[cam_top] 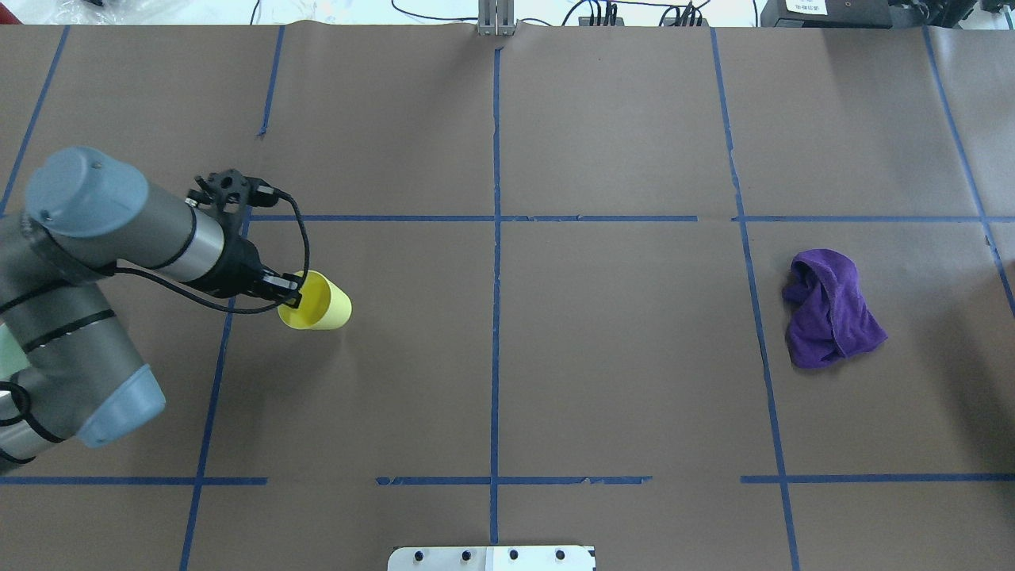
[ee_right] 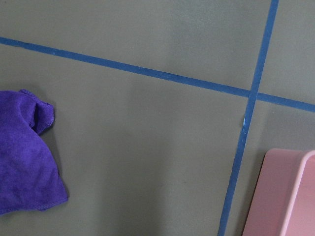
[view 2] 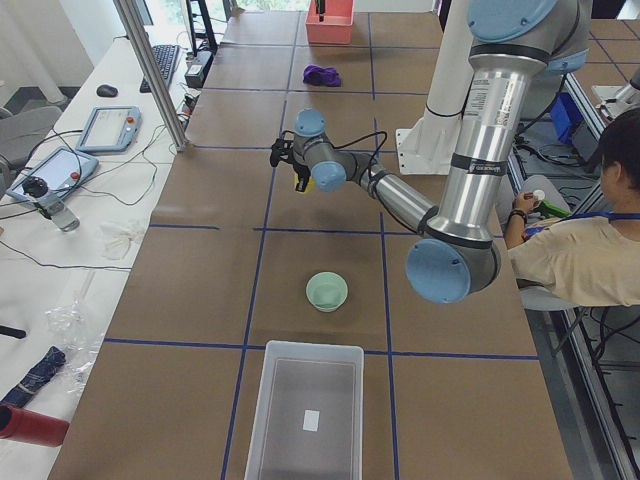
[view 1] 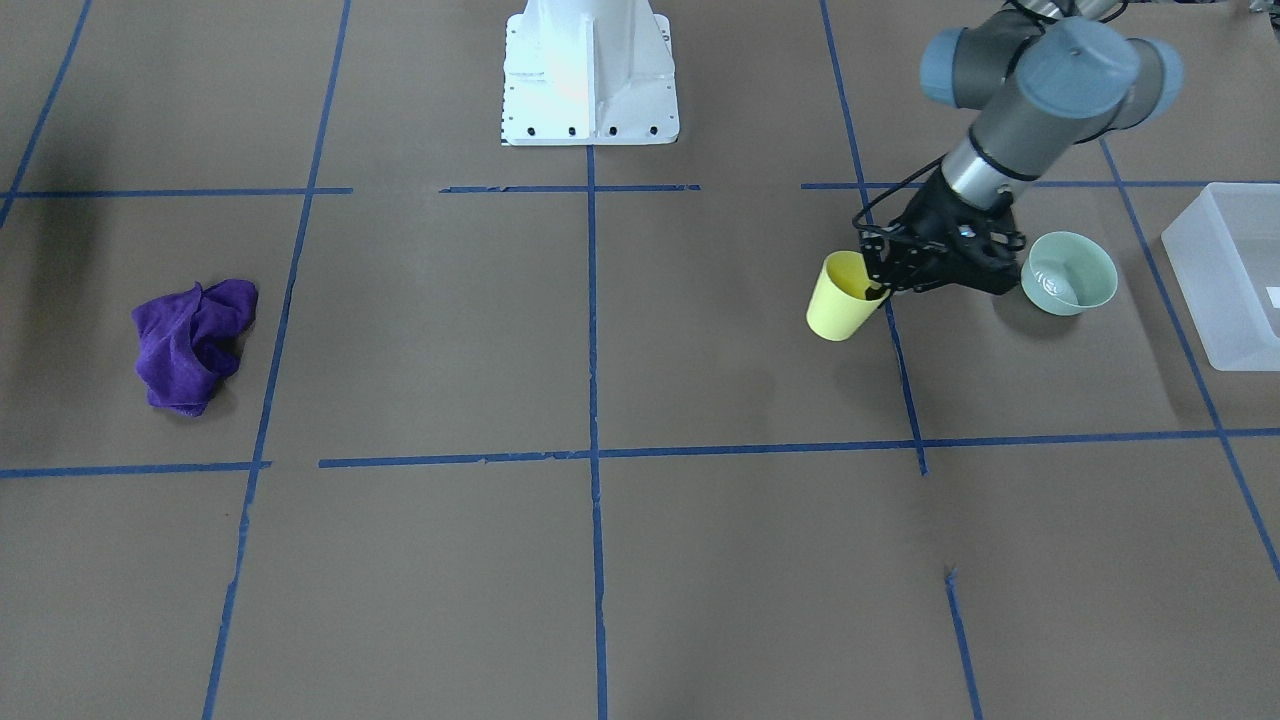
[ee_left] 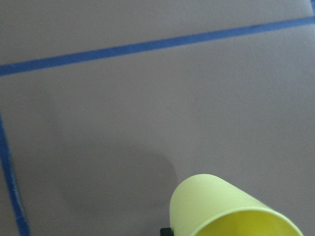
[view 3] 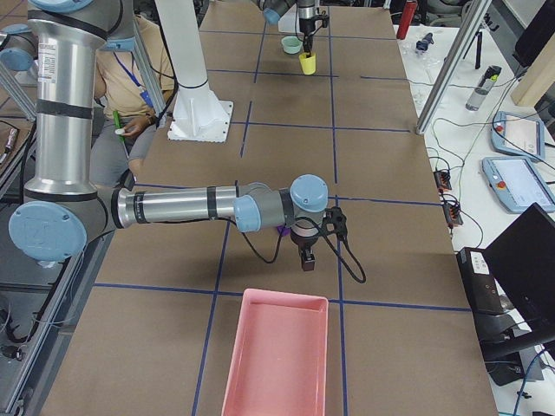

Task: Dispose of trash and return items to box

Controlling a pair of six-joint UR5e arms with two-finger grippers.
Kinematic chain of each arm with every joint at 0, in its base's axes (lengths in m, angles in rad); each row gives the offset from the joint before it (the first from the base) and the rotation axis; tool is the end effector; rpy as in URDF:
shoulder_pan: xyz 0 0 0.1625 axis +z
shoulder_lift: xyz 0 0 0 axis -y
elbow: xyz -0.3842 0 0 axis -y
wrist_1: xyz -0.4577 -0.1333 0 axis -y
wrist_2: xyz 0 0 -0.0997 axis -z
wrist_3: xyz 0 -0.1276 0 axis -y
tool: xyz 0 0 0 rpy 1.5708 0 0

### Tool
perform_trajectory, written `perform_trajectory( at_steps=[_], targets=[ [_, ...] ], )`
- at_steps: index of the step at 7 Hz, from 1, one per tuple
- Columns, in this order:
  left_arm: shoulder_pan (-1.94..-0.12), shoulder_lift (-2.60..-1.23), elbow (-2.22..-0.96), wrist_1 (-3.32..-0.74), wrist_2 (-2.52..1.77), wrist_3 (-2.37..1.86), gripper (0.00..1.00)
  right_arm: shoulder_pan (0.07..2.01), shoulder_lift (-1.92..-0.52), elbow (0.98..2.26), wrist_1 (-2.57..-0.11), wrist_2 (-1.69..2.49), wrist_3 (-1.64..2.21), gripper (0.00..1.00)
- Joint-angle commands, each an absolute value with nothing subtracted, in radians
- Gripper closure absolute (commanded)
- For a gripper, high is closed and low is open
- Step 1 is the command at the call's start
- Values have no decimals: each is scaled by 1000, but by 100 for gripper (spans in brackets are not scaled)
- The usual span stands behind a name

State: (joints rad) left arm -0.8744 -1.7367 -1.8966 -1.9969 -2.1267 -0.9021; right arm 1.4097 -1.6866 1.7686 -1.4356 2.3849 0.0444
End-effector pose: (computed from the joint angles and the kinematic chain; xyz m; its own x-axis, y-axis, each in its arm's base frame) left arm 0.3430 -0.5130 0.3120 0.5431 0.1714 -0.8220 0.0587 0.9688 0.2409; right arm -0.0447 -0.5277 0.5707 0.6588 -0.2217 0.7189 0.1275 0.9747 0.1838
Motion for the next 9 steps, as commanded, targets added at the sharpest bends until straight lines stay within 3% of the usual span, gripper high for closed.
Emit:
perform_trajectory(
  at_steps=[1,2,5,7,9],
  targets=[
    [-1018,-1563,-1914,-2006,-2128,-598,100,1407,-1693,1766,-1340,2398,49,0],
    [-1166,-1487,-1895,-2006,-2146,-285,100,1404,-1695,1764,-1332,2398,49,0],
    [-1588,-1462,-1604,-1994,-2322,368,100,1393,-1695,1764,-1331,2398,51,0],
    [-1628,-1466,-1531,-1929,-2319,394,100,1387,-1695,1760,-1331,2398,51,0],
    [-1623,-1551,-1360,-1793,-2327,359,100,1387,-1695,1752,-1331,2396,51,0]
  ],
)
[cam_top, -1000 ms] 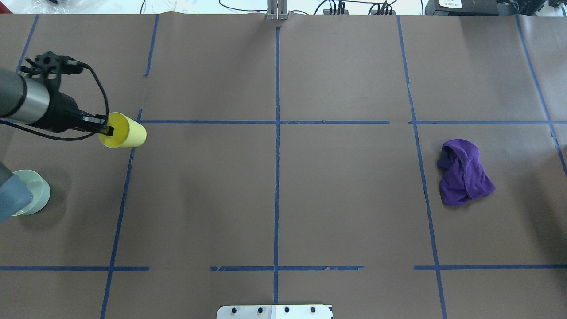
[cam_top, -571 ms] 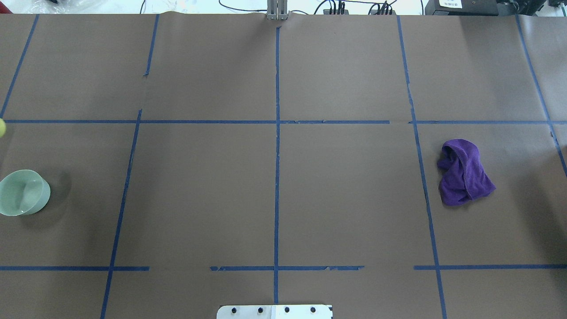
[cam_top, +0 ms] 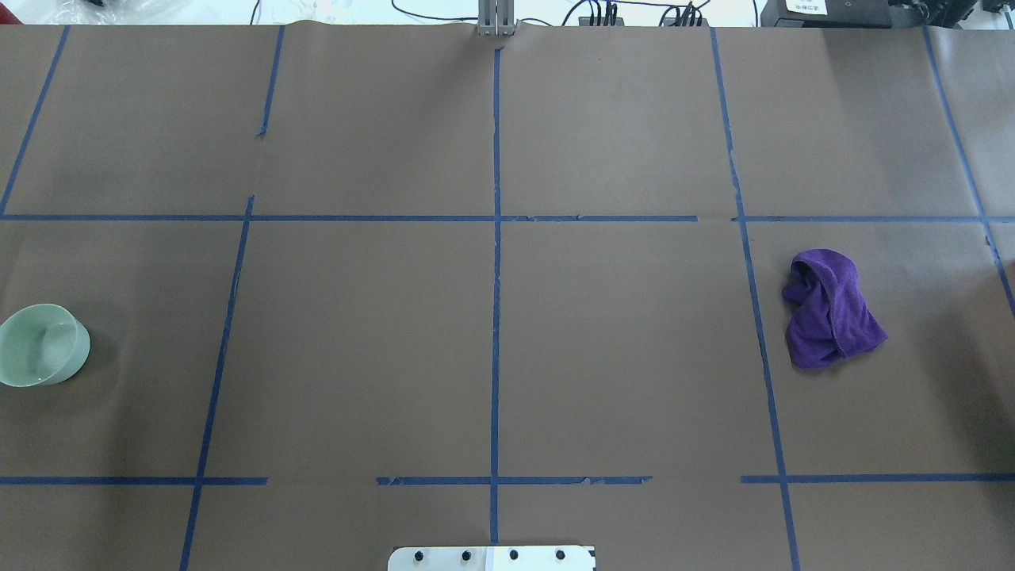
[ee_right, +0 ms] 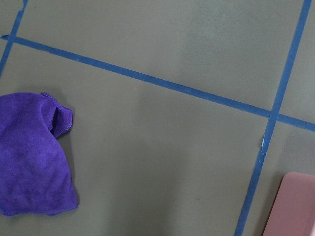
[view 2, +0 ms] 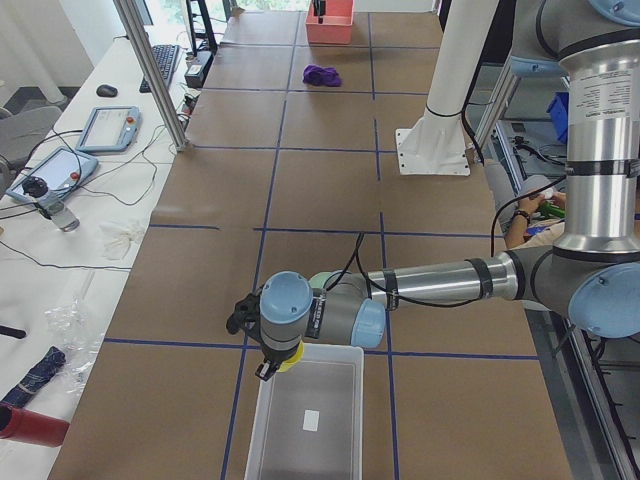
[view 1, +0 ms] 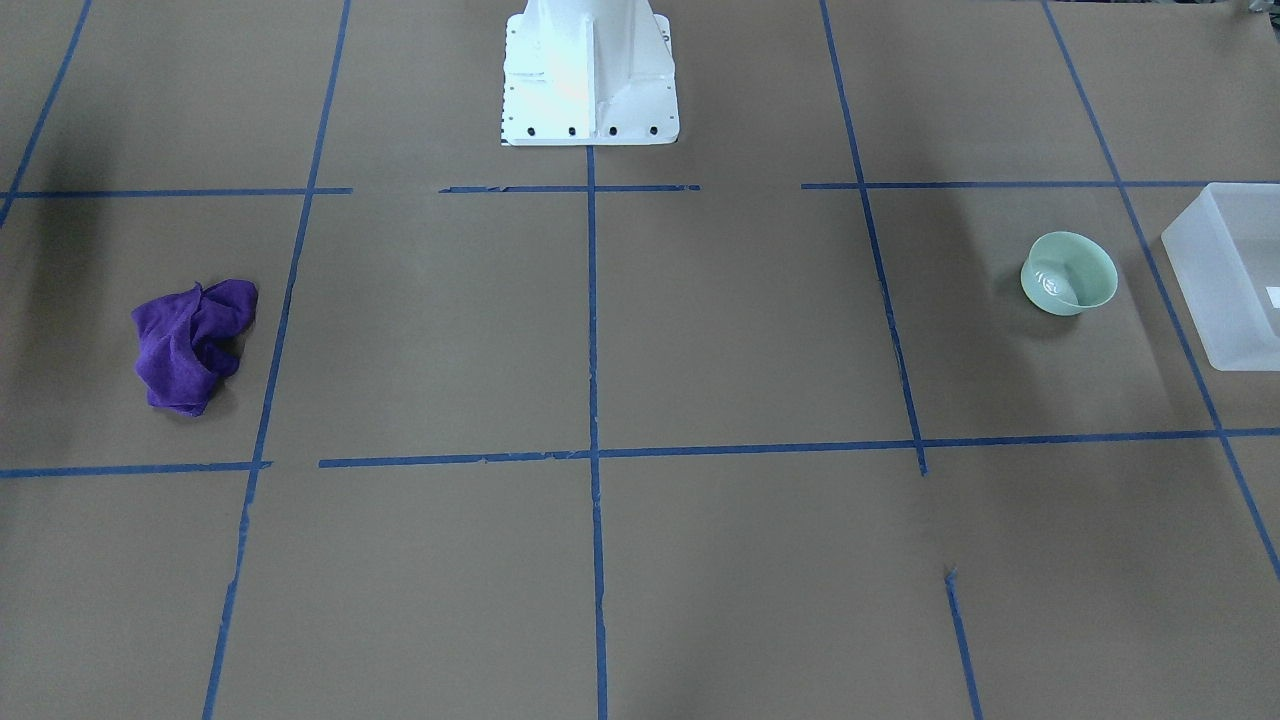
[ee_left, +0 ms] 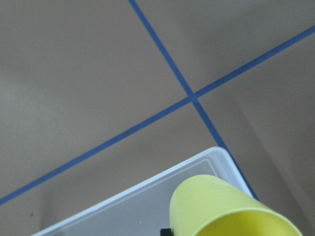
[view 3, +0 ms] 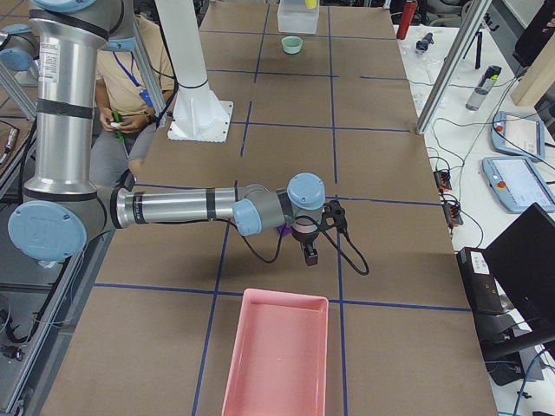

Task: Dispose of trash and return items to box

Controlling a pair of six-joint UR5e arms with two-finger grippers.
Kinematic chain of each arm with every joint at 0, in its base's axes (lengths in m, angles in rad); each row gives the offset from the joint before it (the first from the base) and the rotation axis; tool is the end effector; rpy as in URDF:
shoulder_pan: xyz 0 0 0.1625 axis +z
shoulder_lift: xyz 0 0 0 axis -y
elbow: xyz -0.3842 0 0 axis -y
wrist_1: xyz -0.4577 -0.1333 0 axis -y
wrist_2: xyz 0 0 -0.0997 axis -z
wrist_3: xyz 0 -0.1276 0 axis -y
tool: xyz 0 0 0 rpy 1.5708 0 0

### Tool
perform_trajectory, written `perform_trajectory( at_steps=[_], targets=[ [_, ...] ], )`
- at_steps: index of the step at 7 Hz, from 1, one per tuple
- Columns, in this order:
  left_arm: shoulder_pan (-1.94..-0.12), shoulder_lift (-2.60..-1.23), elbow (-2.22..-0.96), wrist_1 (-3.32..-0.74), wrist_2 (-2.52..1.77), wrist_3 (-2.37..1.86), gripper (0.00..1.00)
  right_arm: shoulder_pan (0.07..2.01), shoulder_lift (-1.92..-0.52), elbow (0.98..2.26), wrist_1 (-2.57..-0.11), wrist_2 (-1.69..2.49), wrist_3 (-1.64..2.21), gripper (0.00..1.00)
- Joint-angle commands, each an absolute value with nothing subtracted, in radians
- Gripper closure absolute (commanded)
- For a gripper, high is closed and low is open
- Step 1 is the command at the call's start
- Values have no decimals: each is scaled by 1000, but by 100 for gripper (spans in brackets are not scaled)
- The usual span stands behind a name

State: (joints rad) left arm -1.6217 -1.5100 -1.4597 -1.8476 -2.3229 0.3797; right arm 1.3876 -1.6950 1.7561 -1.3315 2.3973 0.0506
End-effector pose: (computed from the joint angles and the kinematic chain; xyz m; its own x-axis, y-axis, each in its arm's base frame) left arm -0.0734 -0.5335 0.7065 0.6995 0.4000 -0.5922 -0.2247 0.9098 0.3491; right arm -0.0578 -0.5284 0.5689 0.6345 -0.2895 0.7167 0.1421 0.9551 0.2600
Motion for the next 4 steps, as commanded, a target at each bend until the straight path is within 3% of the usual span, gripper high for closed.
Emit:
perform_trajectory(
  at_steps=[1,4],
  targets=[
    [-1617,-1557,-1345,-1795,-2351,291,100,1385,-1695,1743,-1331,2395,49,0],
    [-1513,-1581,-1234,-1931,-2476,261,96,1387,-1695,1738,-1330,2396,49,0]
  ],
)
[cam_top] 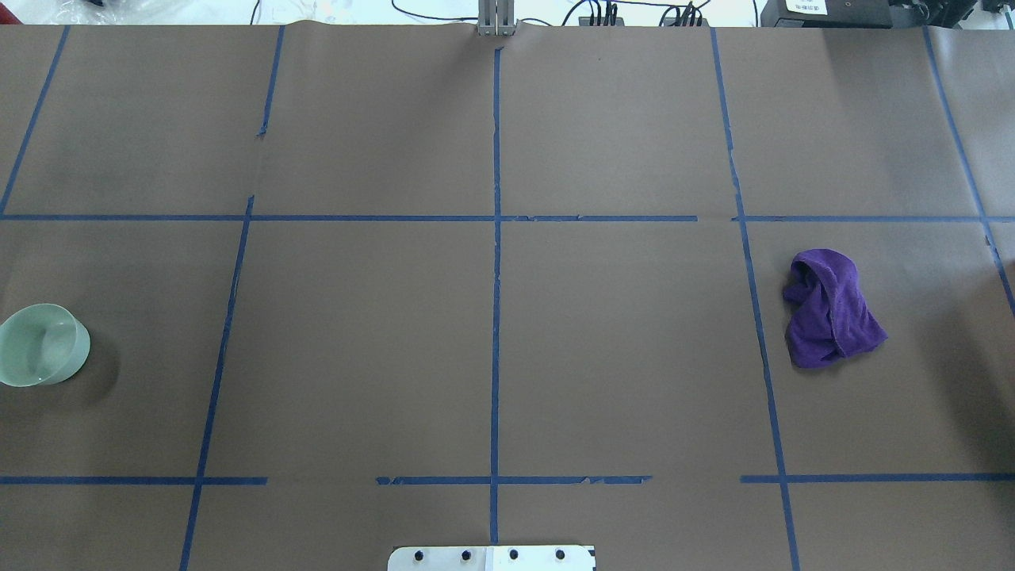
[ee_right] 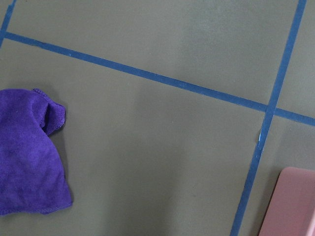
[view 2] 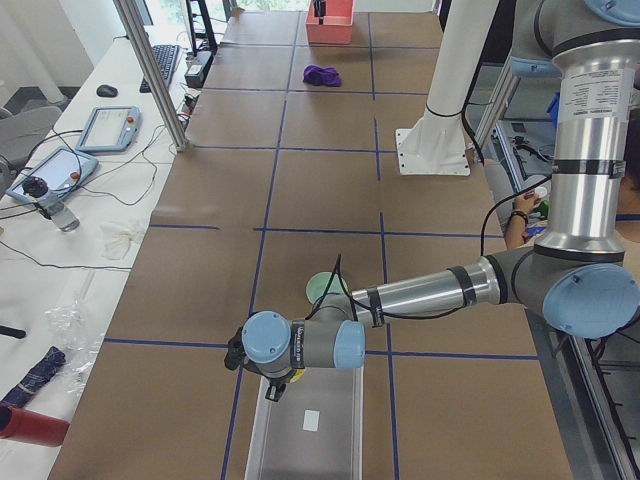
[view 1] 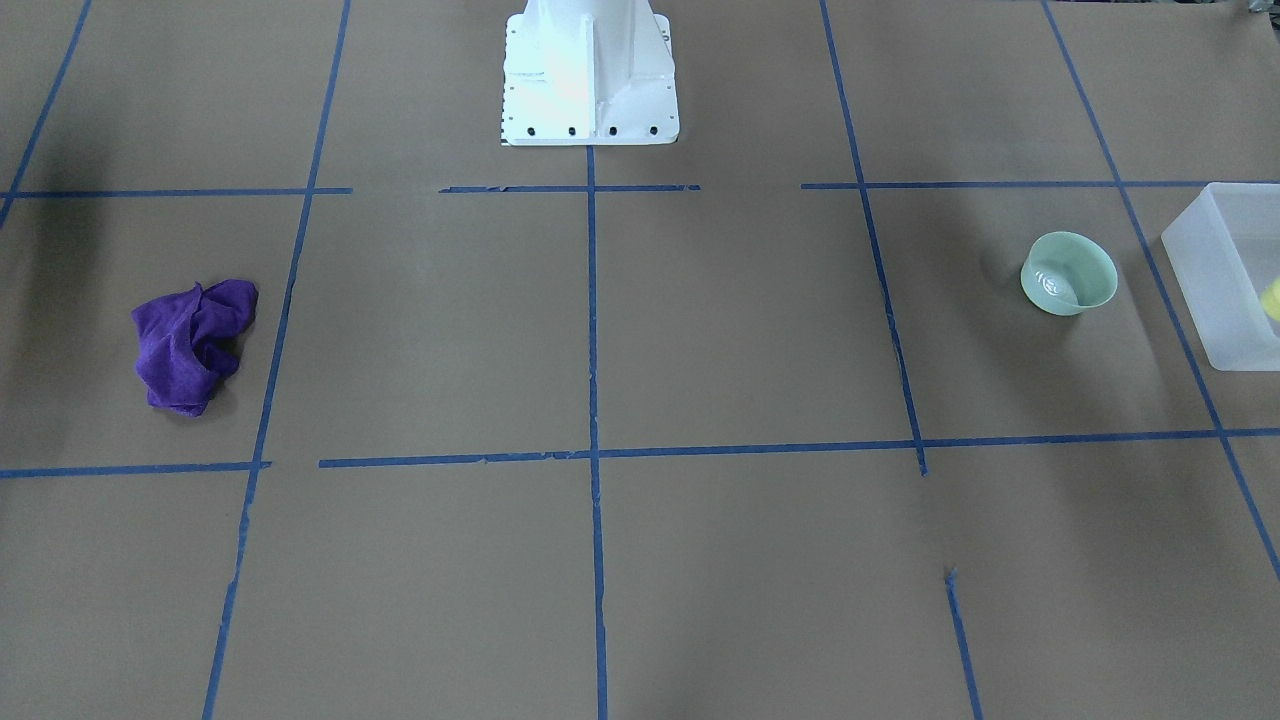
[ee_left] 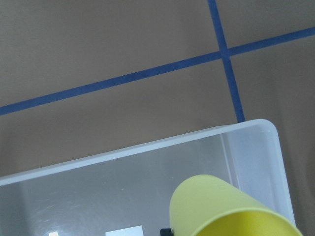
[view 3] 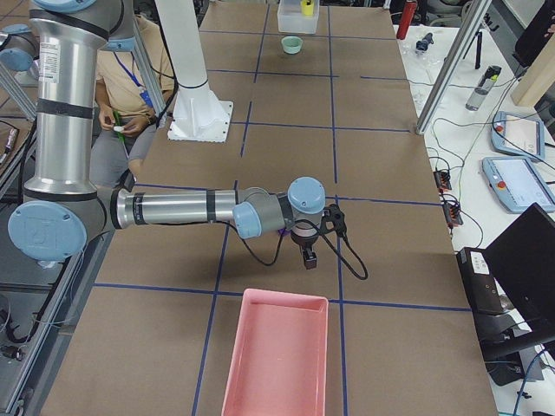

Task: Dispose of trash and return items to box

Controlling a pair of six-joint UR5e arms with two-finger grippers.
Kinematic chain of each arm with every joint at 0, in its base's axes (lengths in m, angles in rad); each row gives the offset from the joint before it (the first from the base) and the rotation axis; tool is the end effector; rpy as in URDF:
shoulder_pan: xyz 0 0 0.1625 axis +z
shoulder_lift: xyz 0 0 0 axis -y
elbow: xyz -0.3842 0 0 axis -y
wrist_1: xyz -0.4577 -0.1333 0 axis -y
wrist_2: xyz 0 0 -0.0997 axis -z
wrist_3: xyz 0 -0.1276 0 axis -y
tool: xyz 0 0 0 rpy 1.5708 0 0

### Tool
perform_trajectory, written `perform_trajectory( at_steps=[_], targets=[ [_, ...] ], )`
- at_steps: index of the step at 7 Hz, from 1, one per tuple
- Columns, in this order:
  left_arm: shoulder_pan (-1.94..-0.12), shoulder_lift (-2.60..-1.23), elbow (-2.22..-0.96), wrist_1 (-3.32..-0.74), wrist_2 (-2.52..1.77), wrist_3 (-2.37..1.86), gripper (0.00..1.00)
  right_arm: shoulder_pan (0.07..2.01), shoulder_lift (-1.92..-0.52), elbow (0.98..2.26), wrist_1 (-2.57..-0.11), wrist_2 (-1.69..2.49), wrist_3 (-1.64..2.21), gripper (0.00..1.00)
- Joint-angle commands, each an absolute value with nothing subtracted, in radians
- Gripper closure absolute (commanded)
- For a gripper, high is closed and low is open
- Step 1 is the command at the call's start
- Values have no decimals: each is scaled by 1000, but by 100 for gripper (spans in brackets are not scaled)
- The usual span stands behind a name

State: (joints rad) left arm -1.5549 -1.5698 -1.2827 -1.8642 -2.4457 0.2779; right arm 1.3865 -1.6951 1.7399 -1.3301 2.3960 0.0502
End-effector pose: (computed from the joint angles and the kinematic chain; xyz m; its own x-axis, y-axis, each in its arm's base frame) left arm -0.0268 -0.5389 0.7586 0.6120 0.2873 -0.7368 -0.1911 0.9578 0.2147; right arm -0.0582 -0.5279 0.5782 0.6370 -0.2800 0.7182 0.1441 0.9585 0.2459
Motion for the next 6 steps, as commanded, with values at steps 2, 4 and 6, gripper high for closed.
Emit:
perform_trajectory(
  at_steps=[2,4,6],
  targets=[
    [-1509,-1580,-1232,-1934,-2468,261,80,1385,-1692,1732,-1330,2395,49,0],
    [-1509,-1563,-1250,-1936,-2467,258,19,1385,-1690,1733,-1330,2396,51,0],
    [-1532,-1563,-1340,-1919,-2470,229,0,1387,-1690,1740,-1330,2396,52,0]
  ],
)
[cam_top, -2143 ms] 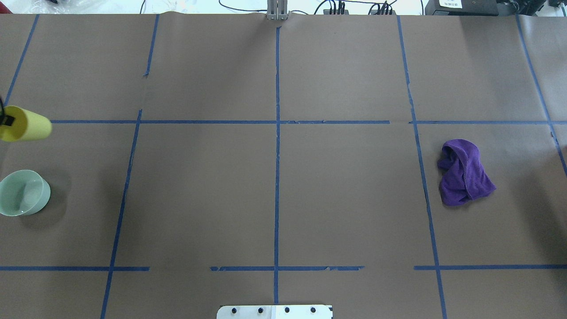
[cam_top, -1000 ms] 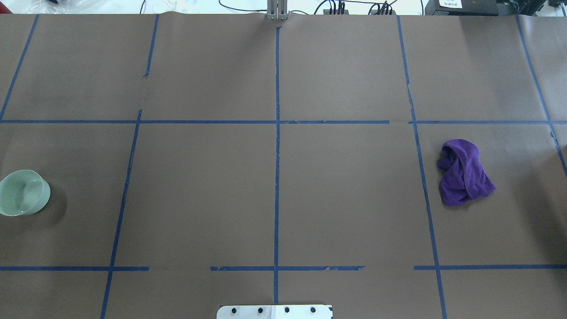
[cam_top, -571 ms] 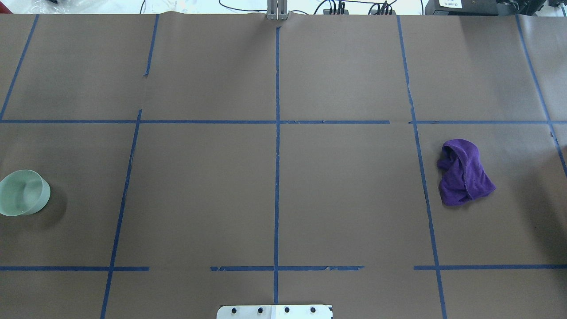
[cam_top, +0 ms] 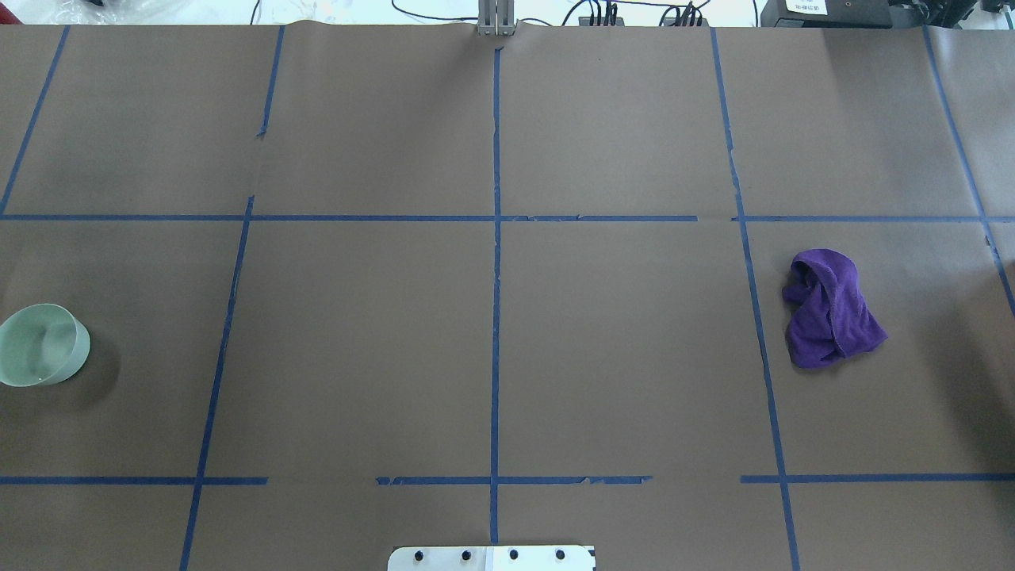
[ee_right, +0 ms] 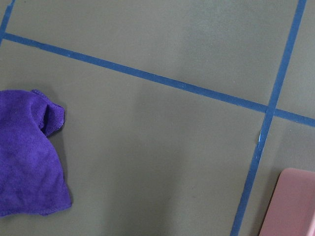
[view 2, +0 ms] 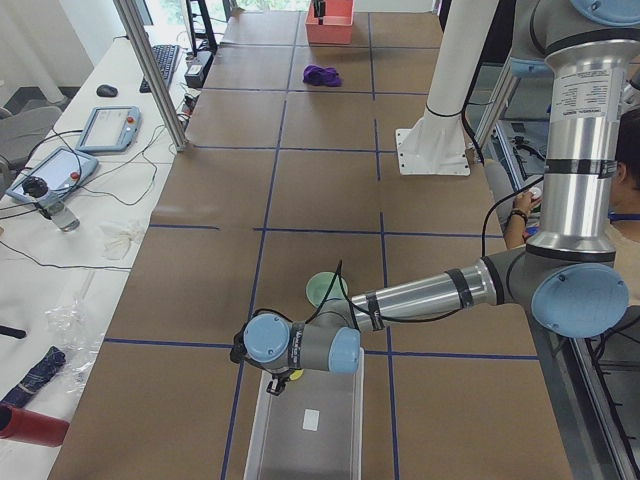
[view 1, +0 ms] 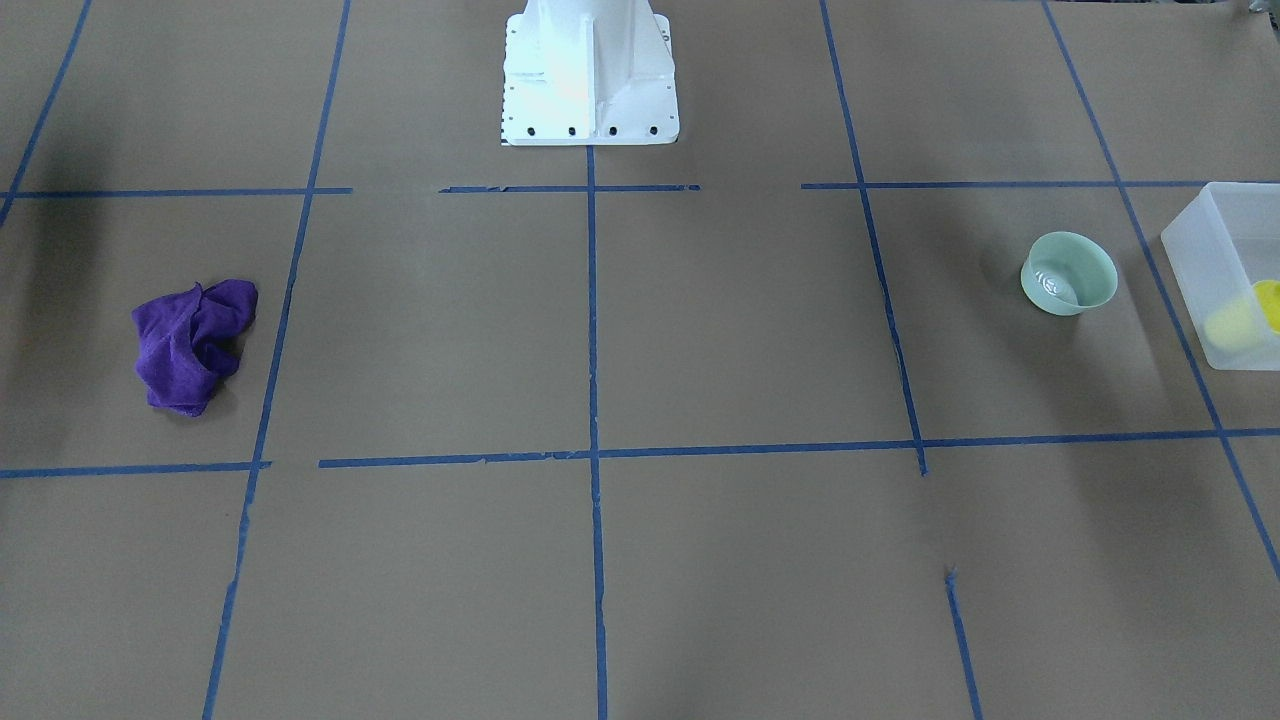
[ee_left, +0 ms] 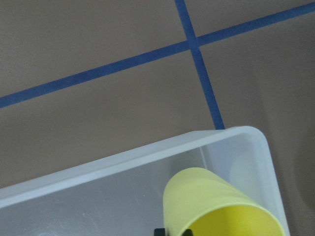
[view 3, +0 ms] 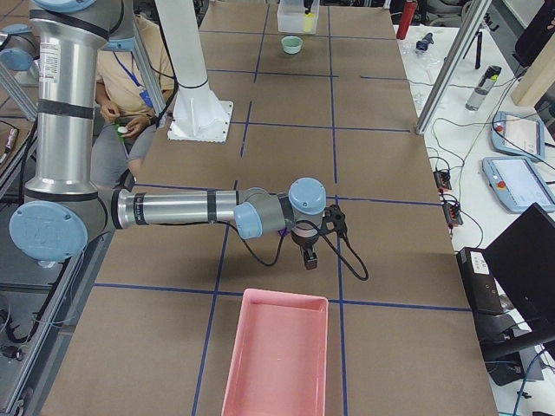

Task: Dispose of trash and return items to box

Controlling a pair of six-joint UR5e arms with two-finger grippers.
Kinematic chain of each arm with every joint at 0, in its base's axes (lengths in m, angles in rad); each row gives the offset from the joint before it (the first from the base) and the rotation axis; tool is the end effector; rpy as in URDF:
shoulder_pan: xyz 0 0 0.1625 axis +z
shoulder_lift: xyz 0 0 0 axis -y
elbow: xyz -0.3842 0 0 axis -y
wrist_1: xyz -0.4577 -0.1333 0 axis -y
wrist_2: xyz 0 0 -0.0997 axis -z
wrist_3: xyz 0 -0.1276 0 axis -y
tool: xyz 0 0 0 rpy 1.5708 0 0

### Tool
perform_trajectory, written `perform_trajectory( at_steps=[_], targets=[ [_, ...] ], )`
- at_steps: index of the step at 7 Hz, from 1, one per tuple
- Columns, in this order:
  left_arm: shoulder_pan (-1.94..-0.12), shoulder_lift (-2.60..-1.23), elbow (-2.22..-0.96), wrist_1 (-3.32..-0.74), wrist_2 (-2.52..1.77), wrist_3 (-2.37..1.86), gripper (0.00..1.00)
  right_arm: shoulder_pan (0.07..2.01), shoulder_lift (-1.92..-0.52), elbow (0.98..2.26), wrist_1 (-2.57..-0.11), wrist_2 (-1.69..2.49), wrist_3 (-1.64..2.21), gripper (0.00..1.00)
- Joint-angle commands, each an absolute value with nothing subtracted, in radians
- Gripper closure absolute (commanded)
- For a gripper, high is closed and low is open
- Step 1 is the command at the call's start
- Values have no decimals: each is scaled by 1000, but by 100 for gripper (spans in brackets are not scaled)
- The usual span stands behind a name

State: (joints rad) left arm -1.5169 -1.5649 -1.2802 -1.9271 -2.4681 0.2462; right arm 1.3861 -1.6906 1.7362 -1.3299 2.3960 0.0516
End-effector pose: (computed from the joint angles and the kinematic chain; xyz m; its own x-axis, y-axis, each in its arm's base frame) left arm -0.0044 -0.5408 0.7539 0.5885 0.3208 -0.7422 -0.2033 0.9471 0.2481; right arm -0.0587 -0.5296 0.5779 0.6370 -0.2796 0.7184 0.1435 0.9586 0.2459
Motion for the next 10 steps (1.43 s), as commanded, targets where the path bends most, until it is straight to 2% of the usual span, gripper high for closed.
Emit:
perform_trajectory(
  at_steps=[1,3,6,7,10],
  targets=[
    [-1576,-1542,-1445,-1886,-2473,229,0,1387,-1690,1741,-1328,2398,52,0],
    [-1623,-1485,-1831,-1746,-2461,-15,0,1387,-1690,1741,-1328,2422,52,0],
    [-1472,-1480,-1876,-1796,-2347,-87,0,1376,-1686,1747,-1328,2456,55,0],
    [-1447,-1479,-1885,-1836,-2335,-104,0,1320,-1683,1765,-1301,2494,162,0],
    [-1399,-1479,-1884,-1871,-2330,-155,0,926,-1660,1766,-880,2246,900,0]
  ],
)
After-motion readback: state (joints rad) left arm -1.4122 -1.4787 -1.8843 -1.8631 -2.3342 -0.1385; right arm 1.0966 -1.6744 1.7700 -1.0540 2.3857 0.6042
